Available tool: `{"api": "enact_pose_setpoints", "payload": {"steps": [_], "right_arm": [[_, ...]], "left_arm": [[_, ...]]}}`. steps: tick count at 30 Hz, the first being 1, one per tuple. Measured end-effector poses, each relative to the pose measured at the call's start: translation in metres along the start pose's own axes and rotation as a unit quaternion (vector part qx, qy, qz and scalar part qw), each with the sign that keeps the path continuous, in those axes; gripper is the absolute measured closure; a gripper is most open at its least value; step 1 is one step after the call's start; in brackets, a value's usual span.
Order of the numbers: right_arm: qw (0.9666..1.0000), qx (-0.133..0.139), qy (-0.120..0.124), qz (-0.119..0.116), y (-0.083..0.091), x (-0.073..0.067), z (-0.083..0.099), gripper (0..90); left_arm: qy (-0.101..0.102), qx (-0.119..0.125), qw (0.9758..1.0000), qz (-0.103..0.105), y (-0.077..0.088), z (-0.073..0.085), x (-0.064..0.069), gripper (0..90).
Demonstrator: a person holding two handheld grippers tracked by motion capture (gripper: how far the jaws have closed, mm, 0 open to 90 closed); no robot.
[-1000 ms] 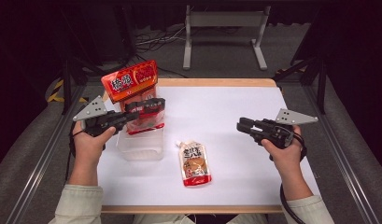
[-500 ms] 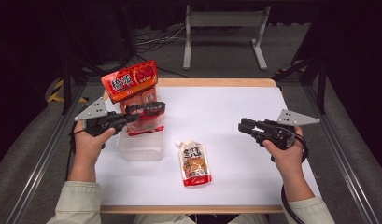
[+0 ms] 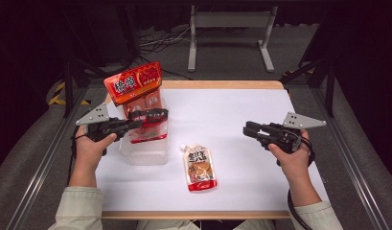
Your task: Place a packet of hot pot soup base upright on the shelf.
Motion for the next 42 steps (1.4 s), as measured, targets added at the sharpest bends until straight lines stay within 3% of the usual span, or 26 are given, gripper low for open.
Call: {"api": "enact_pose_setpoints", "payload": {"steps": [3, 11, 26, 30, 32, 38, 42], "right_arm": [[1.0, -0.001, 0.001, -0.001, -0.001, 0.0, 0.0, 71.5], [1.0, 0.0, -0.001, -0.003, -0.002, -0.001, 0.001, 71.1], [1.0, -0.001, -0.004, -0.005, -0.003, -0.001, 0.001, 70.5], [1.0, -0.001, -0.005, -0.006, -0.004, -0.001, 0.001, 70.4], [1.0, -0.001, -0.006, -0.006, -0.005, -0.001, 0.001, 70.4], [1.0, -0.001, -0.006, -0.007, -0.005, -0.001, 0.001, 70.3], [0.9999, -0.002, -0.007, -0.009, -0.006, -0.002, 0.002, 70.2]], "left_arm": [[-0.005, -0.002, 1.0, 0.002, 0.003, 0.0, 0.0, 87.5], [0.003, -0.008, 0.9998, 0.016, 0.004, 0.005, 0.002, 87.3], [0.02, -0.01, 0.9997, 0.011, 0.001, 0.013, -0.004, 86.7], [0.025, -0.022, 0.9994, 0.005, 0.0, 0.017, -0.005, 86.1], [0.024, -0.045, 0.9987, -0.006, -0.002, 0.024, -0.008, 85.6], [0.031, -0.038, 0.9988, 0.001, -0.001, 0.026, -0.008, 85.3], [0.036, -0.053, 0.9979, -0.008, -0.003, 0.032, -0.01, 84.1]]}}
Point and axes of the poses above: each handheld gripper's, and its own axes: y roughly backward along the jaws, z roughly out of its underside, x roughly to its right, the point moved 10 cm from there along -y, roughly forward along the jaws, and after that the axes turned 8 degrees about z, right-handed, at the moved point
